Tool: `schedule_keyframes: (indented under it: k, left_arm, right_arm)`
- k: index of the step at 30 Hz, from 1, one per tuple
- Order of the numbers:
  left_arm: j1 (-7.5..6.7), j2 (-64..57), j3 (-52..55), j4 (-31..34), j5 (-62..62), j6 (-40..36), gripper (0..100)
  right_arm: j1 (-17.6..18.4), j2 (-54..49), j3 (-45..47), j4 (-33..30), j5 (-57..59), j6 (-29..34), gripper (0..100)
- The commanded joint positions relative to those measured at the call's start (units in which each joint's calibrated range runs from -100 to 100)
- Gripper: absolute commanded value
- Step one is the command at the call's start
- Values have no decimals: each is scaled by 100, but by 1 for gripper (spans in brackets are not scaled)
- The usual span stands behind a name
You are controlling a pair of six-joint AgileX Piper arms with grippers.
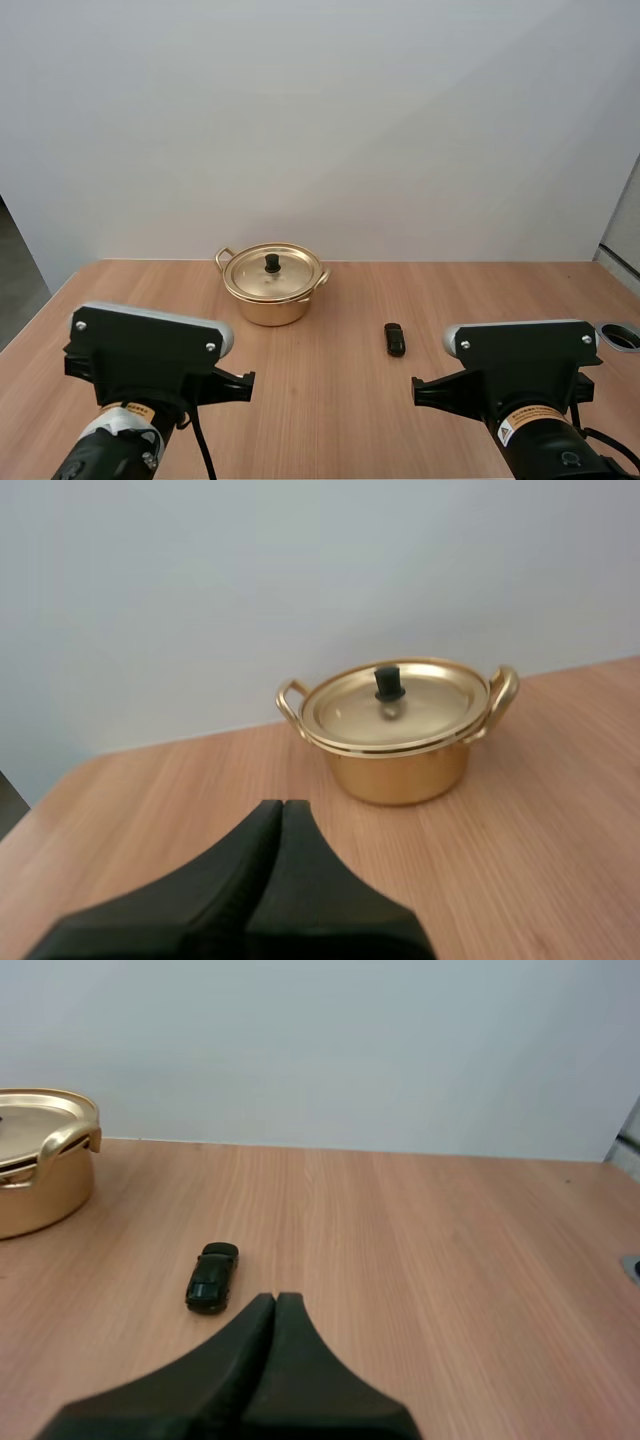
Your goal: Open the pot, put the car inside, and close it
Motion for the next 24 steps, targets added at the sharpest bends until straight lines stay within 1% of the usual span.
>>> schedule_keyframes:
  k: [1,2,4,6,7,9,11,12,14,16,17,18,20,22,24]
  left_arm:
    - [0,0,-664,5,-12,10,0]
    - [0,0,-895,189,-12,69,0]
    - [0,0,-1348,887,43,139,0]
    - [0,0,-1661,1327,300,129,0]
    - [0,0,-1776,1399,431,116,0]
    - [0,0,-1946,1266,347,106,0]
    - [0,38,-1989,1006,41,106,0]
    - [0,126,-2014,729,46,116,0]
    - [0,316,-2015,343,46,255,0]
    - [0,571,-2015,-34,64,476,0]
    - [0,682,-2015,-175,122,644,0]
    - [0,828,-2028,-338,230,923,0]
    - [0,1195,-2074,-766,590,1450,0]
    - [0,1704,-2230,-1334,1056,2070,0]
    - [0,2279,-2563,-1698,1691,2510,0]
  right_arm:
    - [-4,0,0,-744,-209,-7,0]
    - [-4,0,-70,-1104,-293,-7,0]
    - [-4,0,-392,-1768,-310,-7,0]
    - [-4,0,-762,-2259,-333,-7,0]
    - [-4,0,-953,-2433,-333,-7,0]
    - [-4,0,-1460,-2401,-333,32,0]
    - [-4,0,-1992,-2085,-185,254,0]
    - [-4,0,-2252,-1840,-66,355,0]
    - [-4,0,-2660,-1388,266,317,0]
    - [-4,285,-2995,-773,764,-1,0]
    - [-4,441,-3096,-491,995,-242,0]
    - [-4,668,-3198,-106,1261,-611,0]
    - [-4,1160,-3332,737,1706,-1523,0]
    - [-4,1639,-3473,1543,2219,-2458,0]
    - [-4,2016,-3606,2010,2735,-3116,0]
